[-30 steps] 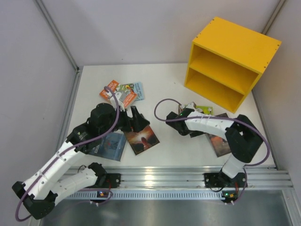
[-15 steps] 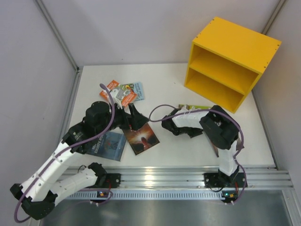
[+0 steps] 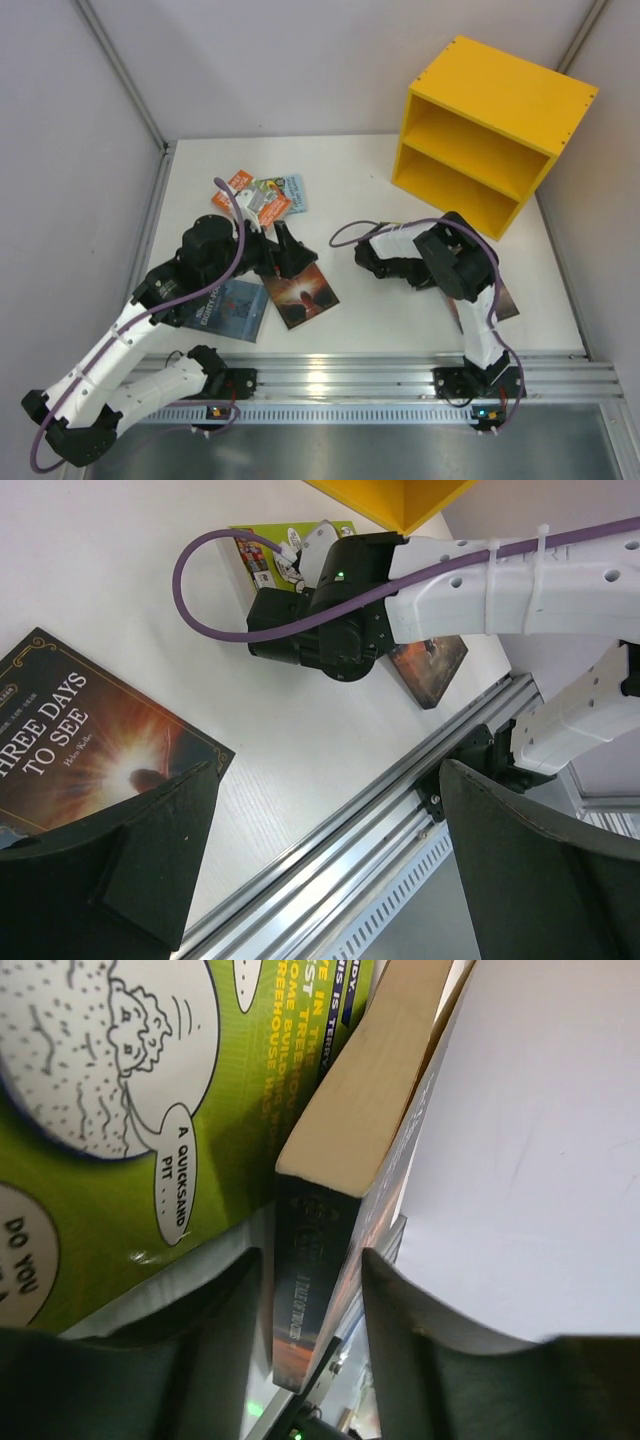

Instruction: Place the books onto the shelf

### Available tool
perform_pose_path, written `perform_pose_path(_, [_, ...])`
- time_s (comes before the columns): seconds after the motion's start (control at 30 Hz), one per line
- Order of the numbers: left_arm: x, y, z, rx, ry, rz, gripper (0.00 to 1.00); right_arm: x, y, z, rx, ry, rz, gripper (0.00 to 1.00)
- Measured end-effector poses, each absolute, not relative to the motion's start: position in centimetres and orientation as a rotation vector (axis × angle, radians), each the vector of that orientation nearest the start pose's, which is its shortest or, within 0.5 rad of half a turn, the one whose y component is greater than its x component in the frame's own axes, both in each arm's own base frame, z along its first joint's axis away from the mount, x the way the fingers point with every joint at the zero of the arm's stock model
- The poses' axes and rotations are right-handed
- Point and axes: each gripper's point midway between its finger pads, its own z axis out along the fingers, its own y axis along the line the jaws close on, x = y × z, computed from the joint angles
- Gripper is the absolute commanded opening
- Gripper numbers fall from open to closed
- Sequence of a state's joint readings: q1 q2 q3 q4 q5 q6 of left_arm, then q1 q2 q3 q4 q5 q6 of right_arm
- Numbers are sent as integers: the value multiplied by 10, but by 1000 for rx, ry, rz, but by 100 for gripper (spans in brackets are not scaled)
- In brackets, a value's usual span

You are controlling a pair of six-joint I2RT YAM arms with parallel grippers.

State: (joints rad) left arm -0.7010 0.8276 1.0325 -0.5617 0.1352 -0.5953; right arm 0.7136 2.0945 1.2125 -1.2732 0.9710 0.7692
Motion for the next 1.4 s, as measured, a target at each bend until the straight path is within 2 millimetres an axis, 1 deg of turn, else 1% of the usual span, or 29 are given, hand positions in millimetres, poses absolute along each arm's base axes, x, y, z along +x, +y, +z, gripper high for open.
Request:
perform_pose_path(0.07, [188, -221, 299, 211, 2046, -972, 97, 251, 44, 42, -325, 2505, -1486, 27])
perform_pose_path(0.1, [188, -221, 298, 214, 2047, -971, 97, 251, 42, 42, -331, 2505, -1500, 11])
perform_pose_path(0.13, [189, -221, 298, 215, 2047, -969, 97, 250, 40, 43, -337, 2502, -1515, 0])
perform_pose_path(0.2, [189, -221, 297, 222, 2050, -966, 95, 249, 38, 46, -361, 2489, -1547, 0])
perform_pose_path(0.3, [189, -221, 296, 226, 2050, -962, 93, 250, 41, 47, -348, 2456, -1549, 0])
perform_pose_path(0.4, [193, -217, 297, 205, 2062, -927, 92, 249, 54, 48, -373, 2406, -1522, 0])
perform_pose_path(0.47, [199, -212, 303, 171, 2075, -876, 92, 247, 68, 51, -402, 2377, -1474, 0])
perform_pose_path(0.53, [210, -206, 315, 128, 2067, -827, 92, 243, 82, 59, -416, 2355, -1398, 0])
perform_pose_path(0.63, [229, -196, 337, 56, 2046, -770, 92, 240, 101, 78, -403, 2319, -1259, 0])
perform_pose_path(0.73, [249, -188, 353, -13, 2038, -775, 89, 241, 111, 99, -376, 2278, -1152, 0])
perform_pose_path(0.8, [266, -182, 354, -65, 2057, -820, 89, 243, 114, 110, -363, 2256, -1115, 0])
perform_pose_path(0.83, [273, -179, 352, -85, 2069, -842, 89, 246, 115, 115, -362, 2241, -1107, 0])
perform_pose_path(0.93, [292, -177, 334, -129, 2140, -907, 92, 255, 120, 129, -386, 2173, -1116, 0])
perform_pose_path(1.03, [303, -189, 318, -110, 2199, -975, 93, 265, 130, 147, -432, 2077, -1128, 0])
perform_pose_path(1.17, [315, -210, 301, -42, 2228, -1093, 95, 274, 158, 168, -471, 1935, -1108, 0])
perform_pose_path(1.3, [321, -224, 276, 12, 2258, -1182, 97, 270, 177, 172, -524, 1865, -1091, 0])
perform_pose_path(1.4, [327, -236, 255, 51, 2294, -1228, 97, 263, 190, 167, -586, 1829, -1091, 0])
